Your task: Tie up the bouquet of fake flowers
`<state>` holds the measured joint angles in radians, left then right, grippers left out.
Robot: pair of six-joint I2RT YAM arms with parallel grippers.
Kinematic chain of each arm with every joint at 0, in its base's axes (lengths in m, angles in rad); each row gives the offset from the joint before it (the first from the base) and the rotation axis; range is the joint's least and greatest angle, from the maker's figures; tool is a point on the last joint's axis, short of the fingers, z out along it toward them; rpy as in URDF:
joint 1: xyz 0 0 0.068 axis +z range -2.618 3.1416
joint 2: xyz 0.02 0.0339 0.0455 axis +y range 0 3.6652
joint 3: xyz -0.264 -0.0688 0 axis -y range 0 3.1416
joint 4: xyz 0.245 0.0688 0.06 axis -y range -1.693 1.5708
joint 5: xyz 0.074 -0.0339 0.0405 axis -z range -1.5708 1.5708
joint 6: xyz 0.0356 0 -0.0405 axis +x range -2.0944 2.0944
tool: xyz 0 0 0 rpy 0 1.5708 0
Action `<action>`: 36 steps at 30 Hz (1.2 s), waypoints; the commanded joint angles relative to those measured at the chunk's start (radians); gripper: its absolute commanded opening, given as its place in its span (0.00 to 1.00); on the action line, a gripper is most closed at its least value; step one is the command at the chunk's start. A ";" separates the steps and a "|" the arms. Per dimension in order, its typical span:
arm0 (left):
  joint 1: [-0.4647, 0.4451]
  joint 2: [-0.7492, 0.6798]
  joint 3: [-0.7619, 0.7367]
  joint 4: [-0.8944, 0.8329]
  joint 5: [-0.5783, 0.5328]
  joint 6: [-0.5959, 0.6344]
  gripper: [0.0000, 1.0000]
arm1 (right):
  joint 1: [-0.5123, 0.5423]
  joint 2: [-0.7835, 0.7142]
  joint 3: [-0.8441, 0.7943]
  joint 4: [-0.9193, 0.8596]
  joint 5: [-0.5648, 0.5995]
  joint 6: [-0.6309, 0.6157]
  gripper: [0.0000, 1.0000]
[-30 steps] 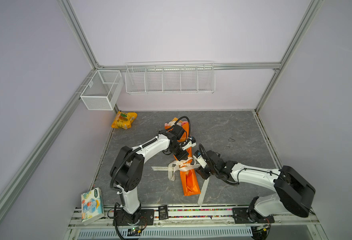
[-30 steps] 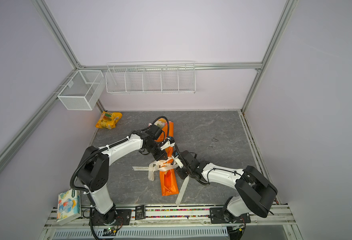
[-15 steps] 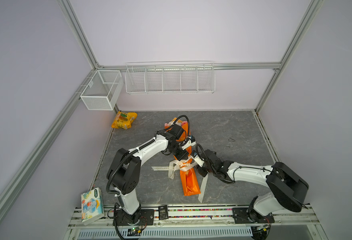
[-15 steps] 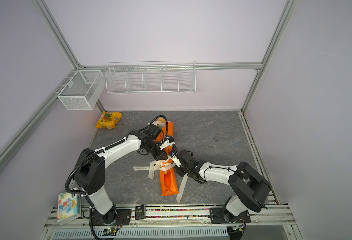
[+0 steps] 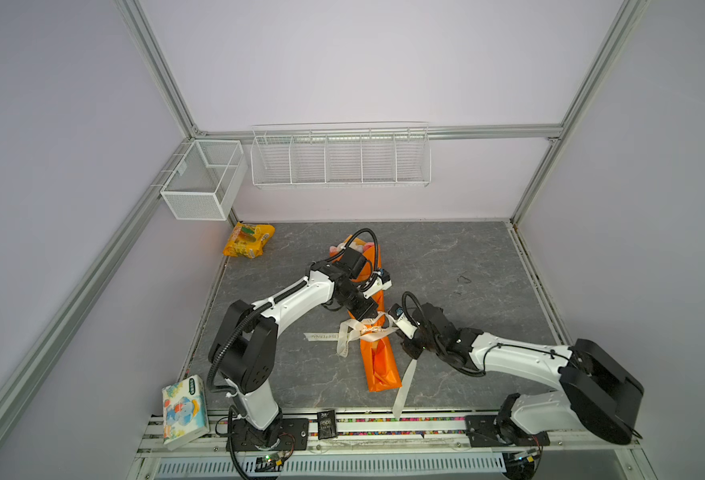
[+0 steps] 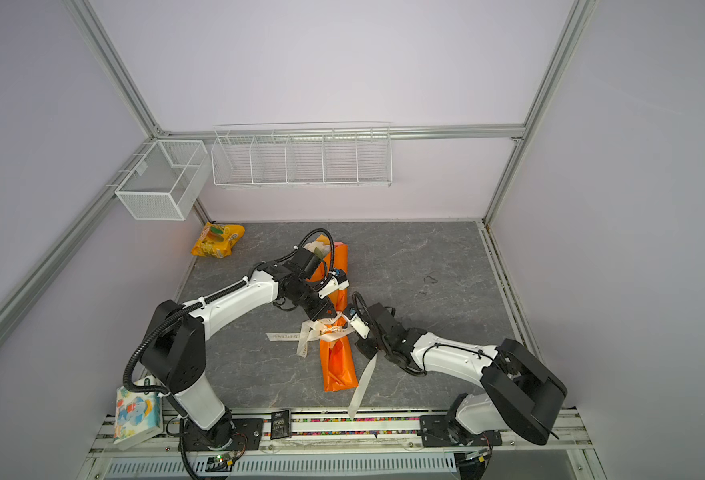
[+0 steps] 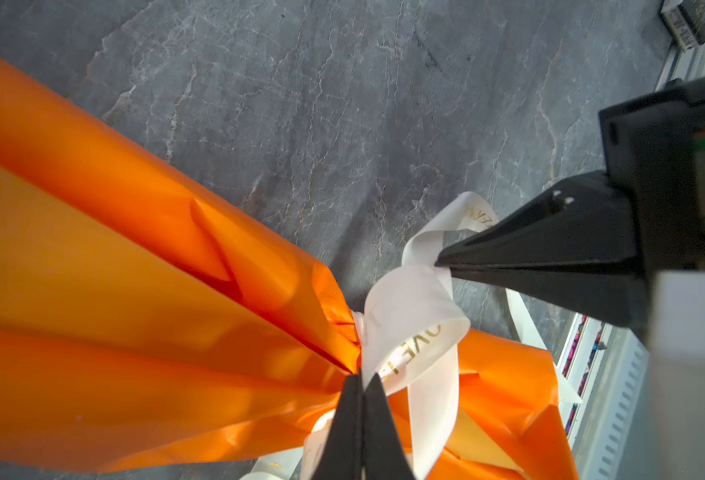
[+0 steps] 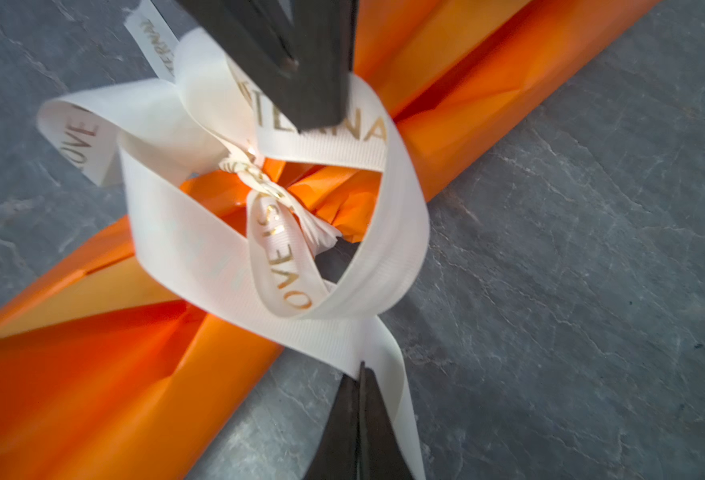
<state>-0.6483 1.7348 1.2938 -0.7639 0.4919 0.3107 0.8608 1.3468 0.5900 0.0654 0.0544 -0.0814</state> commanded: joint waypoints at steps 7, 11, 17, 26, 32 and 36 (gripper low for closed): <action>-0.005 -0.086 -0.063 0.055 0.039 -0.090 0.00 | 0.033 -0.079 0.040 -0.082 -0.186 0.229 0.06; -0.005 -0.119 -0.100 0.084 0.039 -0.148 0.00 | 0.050 -0.055 0.068 -0.044 -0.194 0.413 0.06; -0.005 -0.143 -0.128 0.113 0.053 -0.208 0.00 | 0.059 0.052 0.134 -0.004 -0.142 0.624 0.06; -0.005 -0.213 -0.150 0.101 0.026 -0.219 0.00 | 0.070 0.112 0.173 0.009 0.068 0.851 0.06; -0.005 -0.227 -0.188 0.062 0.132 -0.206 0.00 | 0.071 0.145 0.166 0.142 0.108 0.934 0.06; -0.005 -0.240 -0.254 0.094 0.189 -0.231 0.00 | 0.074 0.174 0.183 0.189 0.096 0.945 0.06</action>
<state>-0.6483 1.5143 1.0779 -0.6674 0.6113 0.0959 0.9268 1.5009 0.7486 0.1787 0.1253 0.8093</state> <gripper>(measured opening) 0.047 0.065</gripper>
